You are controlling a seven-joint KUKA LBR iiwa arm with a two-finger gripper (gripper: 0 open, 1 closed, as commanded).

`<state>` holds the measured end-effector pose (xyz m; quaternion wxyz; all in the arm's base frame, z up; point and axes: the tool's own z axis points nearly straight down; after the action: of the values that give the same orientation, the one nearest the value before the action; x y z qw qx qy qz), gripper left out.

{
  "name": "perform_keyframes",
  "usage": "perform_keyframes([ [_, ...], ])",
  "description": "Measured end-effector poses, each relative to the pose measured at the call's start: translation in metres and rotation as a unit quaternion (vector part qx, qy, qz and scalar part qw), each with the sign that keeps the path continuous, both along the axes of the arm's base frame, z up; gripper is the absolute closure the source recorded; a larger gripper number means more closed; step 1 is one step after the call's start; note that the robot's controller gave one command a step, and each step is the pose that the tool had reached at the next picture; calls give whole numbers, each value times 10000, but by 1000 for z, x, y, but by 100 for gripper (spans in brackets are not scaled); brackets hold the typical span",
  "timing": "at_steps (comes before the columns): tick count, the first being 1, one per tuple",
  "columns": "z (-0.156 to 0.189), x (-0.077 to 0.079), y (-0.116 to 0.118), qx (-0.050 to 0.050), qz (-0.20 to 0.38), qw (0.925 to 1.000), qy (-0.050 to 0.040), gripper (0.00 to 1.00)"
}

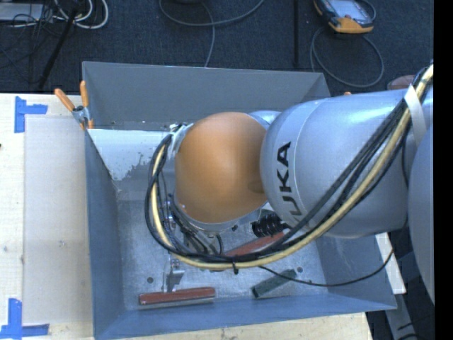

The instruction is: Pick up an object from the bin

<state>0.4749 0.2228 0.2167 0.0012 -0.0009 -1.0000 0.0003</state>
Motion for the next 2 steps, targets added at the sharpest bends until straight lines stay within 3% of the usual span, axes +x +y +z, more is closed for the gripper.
perform_keyframes([
  [1, 0, 0, 0, -2, -6, 10000, 0, 0],
  [2, -56, 0, 3, 11, 80, 10000, -28, 0],
])
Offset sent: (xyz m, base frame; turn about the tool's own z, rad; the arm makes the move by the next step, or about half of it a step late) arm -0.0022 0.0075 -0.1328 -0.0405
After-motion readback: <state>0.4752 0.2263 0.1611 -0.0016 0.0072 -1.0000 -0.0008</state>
